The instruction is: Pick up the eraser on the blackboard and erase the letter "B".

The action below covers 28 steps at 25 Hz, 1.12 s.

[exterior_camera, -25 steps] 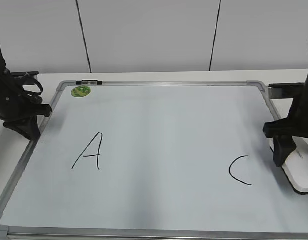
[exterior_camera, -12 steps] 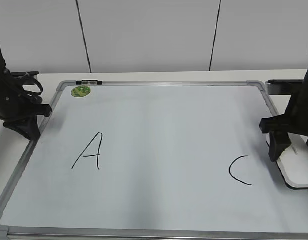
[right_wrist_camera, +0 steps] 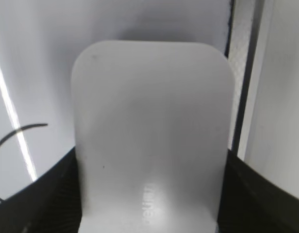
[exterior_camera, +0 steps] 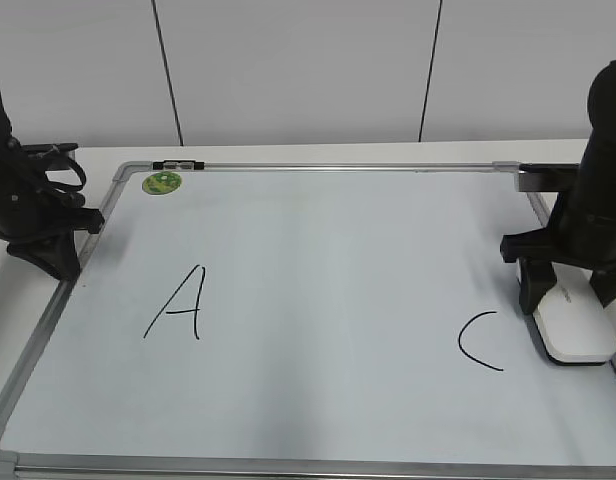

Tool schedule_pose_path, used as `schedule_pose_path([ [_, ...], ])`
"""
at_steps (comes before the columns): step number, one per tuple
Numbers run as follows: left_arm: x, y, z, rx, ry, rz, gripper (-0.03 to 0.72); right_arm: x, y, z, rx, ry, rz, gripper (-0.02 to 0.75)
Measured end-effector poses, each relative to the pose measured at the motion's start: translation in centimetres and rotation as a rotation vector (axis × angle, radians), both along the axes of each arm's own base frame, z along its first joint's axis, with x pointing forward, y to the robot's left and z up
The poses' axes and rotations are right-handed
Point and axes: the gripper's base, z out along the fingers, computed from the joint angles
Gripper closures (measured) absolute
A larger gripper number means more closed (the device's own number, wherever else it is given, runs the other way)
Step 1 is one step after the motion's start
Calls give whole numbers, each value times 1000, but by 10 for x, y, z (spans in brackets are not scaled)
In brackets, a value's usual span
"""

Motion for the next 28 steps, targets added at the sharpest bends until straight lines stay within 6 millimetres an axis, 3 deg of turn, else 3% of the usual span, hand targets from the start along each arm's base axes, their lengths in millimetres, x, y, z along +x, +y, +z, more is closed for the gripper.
schedule_pose_path([
  [7, 0, 0, 0, 0, 0, 0, 648, 28, -13, 9, -8, -23, -31, 237],
  [13, 0, 0, 0, 0, 0, 0, 648, 39, -24, 10, -9, -9, -20, 237],
  [28, 0, 0, 0, 0, 0, 0, 648, 43, -22, -5, 11, 26, 11, 235],
])
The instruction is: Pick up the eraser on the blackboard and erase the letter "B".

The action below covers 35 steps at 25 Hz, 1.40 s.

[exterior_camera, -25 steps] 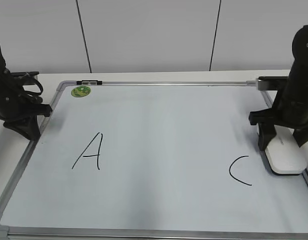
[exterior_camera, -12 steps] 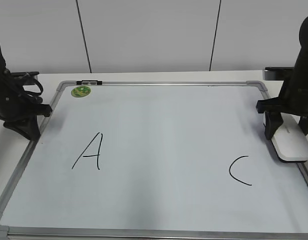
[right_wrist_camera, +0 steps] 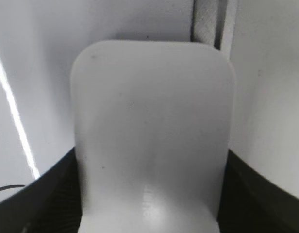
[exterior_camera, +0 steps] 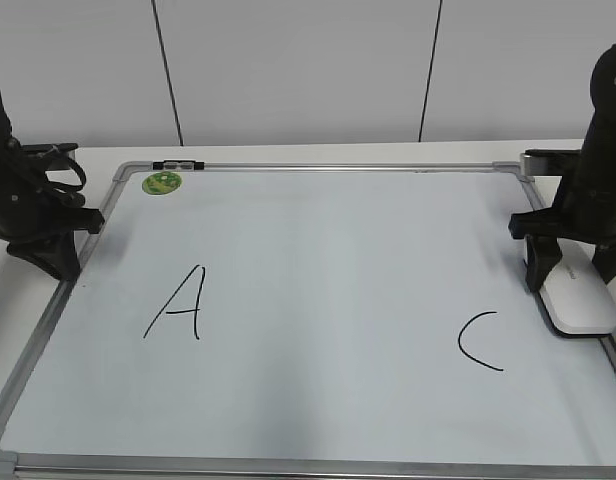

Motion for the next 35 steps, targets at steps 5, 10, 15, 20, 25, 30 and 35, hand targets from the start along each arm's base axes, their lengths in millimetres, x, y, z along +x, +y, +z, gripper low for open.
schedule_pose_path([
  [5, 0, 0, 0, 0, 0, 0, 648, 0, 0, -1, 3, 2, -2, 196],
  [10, 0, 0, 0, 0, -1, 0, 648, 2, 1, 4, 8, 4, -3, 91],
  [15, -1, 0, 0, -1, 9, -1, 627, 6, 1, 13, 8, 3, 0, 85],
  [20, -5, -1, 7, 0, 35, -7, 412, 8, 1, 24, 5, -2, 3, 87],
  [25, -11, 2, 34, 22, 9, -8, 190, 5, -1, 43, -7, -50, 8, 110],
  [30, -21, 2, 57, 26, 35, -14, 157, 2, -3, 55, -36, -71, 12, 143],
  [35, -33, 2, 85, 22, 30, -18, 157, -1, -4, 69, -42, -102, -16, 162],
])
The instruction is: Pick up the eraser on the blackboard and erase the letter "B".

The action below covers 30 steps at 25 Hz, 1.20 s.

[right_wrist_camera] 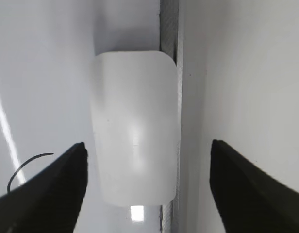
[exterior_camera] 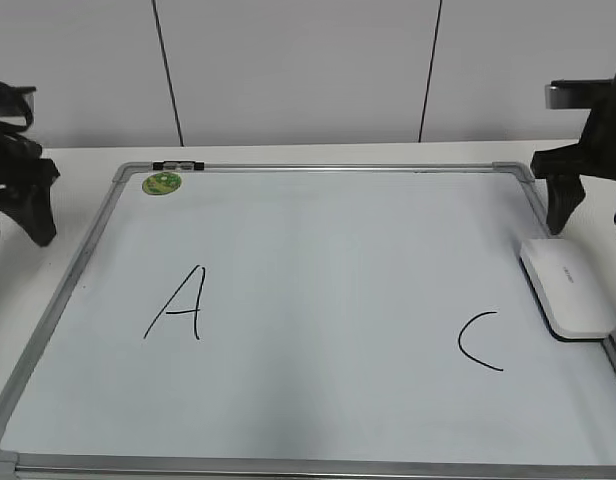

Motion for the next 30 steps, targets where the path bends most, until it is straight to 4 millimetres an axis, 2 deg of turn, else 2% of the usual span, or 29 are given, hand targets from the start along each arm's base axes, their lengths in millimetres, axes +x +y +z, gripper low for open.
schedule_pose_path([
  [4, -15, 1, 47, 1, -123, -2, 157, -13, 0, 23, 1, -48, -4, 162],
  [5, -20, 2, 60, 2, -159, -3, 159, -24, 1, 36, 2, -73, -2, 162],
  [7, -31, 3, 80, 3, -210, 1, 167, -42, 4, 49, 3, -101, 2, 163],
  [10, -57, 4, 95, 2, -239, 11, 180, -76, 12, 60, 9, -148, 17, 163],
  [14, -105, 6, 93, -1, -234, 19, 193, -121, 24, 66, 23, -205, 52, 163],
  [18, -161, 10, 92, 13, -277, 18, 195, -162, 30, 70, 36, -263, 86, 163],
  [19, -176, 11, 92, 17, -294, 19, 195, -176, 29, 71, 39, -279, 89, 163],
  [24, -238, 16, 100, 35, -432, 16, 196, -217, 22, 73, 42, -311, 87, 163],
  [28, -279, 20, 106, 58, -538, 14, 196, -257, 17, 76, 47, -358, 86, 163],
  [30, -295, 21, 101, 67, -552, 13, 196, -274, 14, 75, 53, -381, 85, 163],
])
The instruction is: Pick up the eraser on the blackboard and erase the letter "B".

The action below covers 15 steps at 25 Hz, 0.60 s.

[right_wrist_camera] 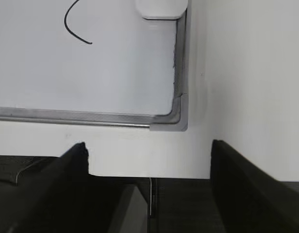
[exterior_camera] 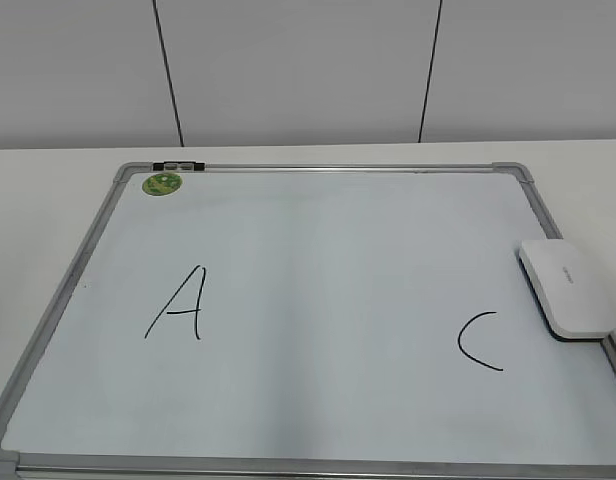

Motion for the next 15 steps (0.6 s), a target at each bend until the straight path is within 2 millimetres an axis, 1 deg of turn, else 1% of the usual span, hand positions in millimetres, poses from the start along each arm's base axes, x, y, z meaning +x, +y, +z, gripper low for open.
schedule_pose_path([
  [2, -15, 1, -6, 6, -23, 3, 196, -21, -3, 2, 14, -54, 0, 163],
  [4, -25, 2, -15, -3, -24, 14, 196, -37, -5, 2, 23, -99, 0, 163],
  [7, -37, 2, -28, -7, -23, 20, 197, -62, -10, 0, 12, -136, -3, 164],
  [10, -42, 3, -36, -2, -23, 29, 196, -78, -16, 1, -20, -193, -12, 164],
  [14, -43, 4, -38, -11, -24, 58, 197, -84, -19, -2, -41, -220, -19, 163],
  [15, -43, 4, -37, -12, -25, 62, 197, -84, -19, -7, -48, -204, -19, 164],
])
